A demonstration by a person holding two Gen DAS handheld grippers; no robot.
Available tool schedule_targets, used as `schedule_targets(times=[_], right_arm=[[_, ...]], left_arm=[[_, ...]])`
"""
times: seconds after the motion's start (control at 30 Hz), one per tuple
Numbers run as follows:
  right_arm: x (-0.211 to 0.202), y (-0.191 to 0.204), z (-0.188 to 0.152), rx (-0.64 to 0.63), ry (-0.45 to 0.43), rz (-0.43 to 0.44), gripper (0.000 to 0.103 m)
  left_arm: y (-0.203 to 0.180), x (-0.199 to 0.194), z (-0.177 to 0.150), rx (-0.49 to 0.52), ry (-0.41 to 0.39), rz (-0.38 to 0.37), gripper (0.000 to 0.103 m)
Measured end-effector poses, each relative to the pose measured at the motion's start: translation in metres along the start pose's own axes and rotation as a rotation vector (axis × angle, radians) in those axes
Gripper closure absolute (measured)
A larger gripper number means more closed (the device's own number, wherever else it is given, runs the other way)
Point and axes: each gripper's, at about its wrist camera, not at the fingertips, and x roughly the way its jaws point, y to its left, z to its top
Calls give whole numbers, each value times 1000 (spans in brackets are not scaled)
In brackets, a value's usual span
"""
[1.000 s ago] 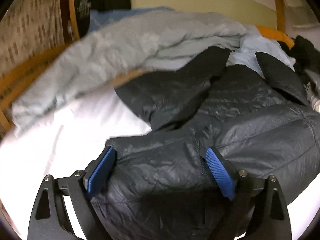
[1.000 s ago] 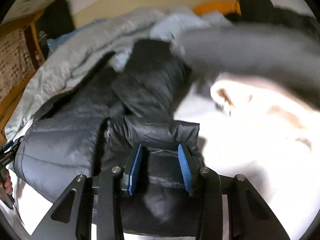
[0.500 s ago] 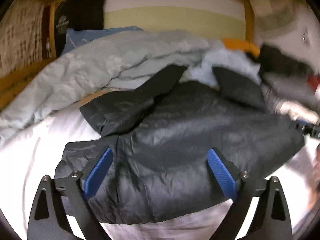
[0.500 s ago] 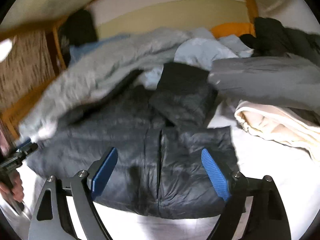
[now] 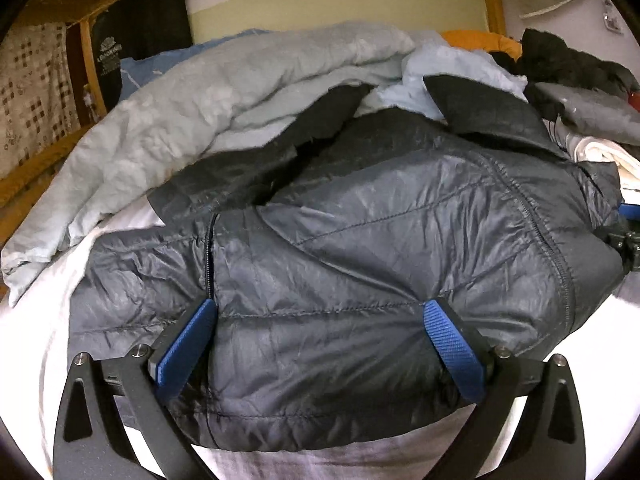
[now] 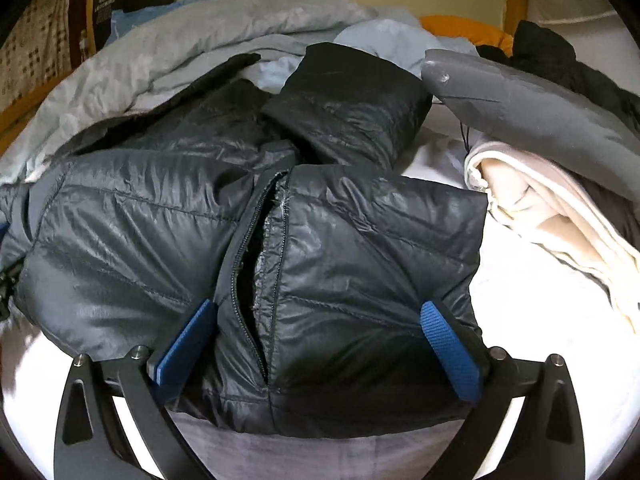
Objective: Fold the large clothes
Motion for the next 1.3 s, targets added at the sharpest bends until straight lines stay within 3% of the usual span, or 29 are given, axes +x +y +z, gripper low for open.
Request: schedule_targets(times=[0.13,0.27,0.37,0.43,0.47,0.5,0.53,0.57,0.6,0.7,0.87,1.03,1.17,1.2,1.3], right_arm=[[-21,-5,2,53,-83,21,1],[-56,-7,7,69,-210,97,1],[-70,-2,8,45,-253,117,1],[-72,1,6,38,-254,118,1],[-72,3,6,36,-250,122,1],[-71,5,5,33,-244,129,1],[-71,6,4,30,-241,131,1],[-70,8,5,26,-238,131,1],[-71,9,3,19,-237,134,1],[-69,11,2,-5,-227,148,5],[-65,12,1,-7,-211,157,6],[-64,13,1,-10,-204,163,6],[-64,16,1,-28,-194,169,9],[-67,16,0,-31,-196,178,13],[-69,19,2,-44,-178,226,44]], left_arm=[[-12,-17,4,-4,-81,14,0],[-22,-50,14,-49,-197,-144,0],[-34,-55,19,-55,-196,-199,0],[-42,-47,18,-46,-169,-186,3],[-46,-42,16,-36,-154,-160,13],[-47,-36,14,-30,-142,-147,35],[-48,-30,12,-33,-126,-136,51],[-47,-24,10,-47,-106,-129,82],[-45,-21,8,-70,-91,-146,95],[-39,-25,5,-142,-105,-268,97],[-42,-48,12,-165,-157,-438,97],[-56,-21,4,-125,-51,-406,97],[-57,4,0,-130,54,-425,97],[-60,7,0,-119,66,-411,97],[-71,10,-2,-70,84,-355,97]])
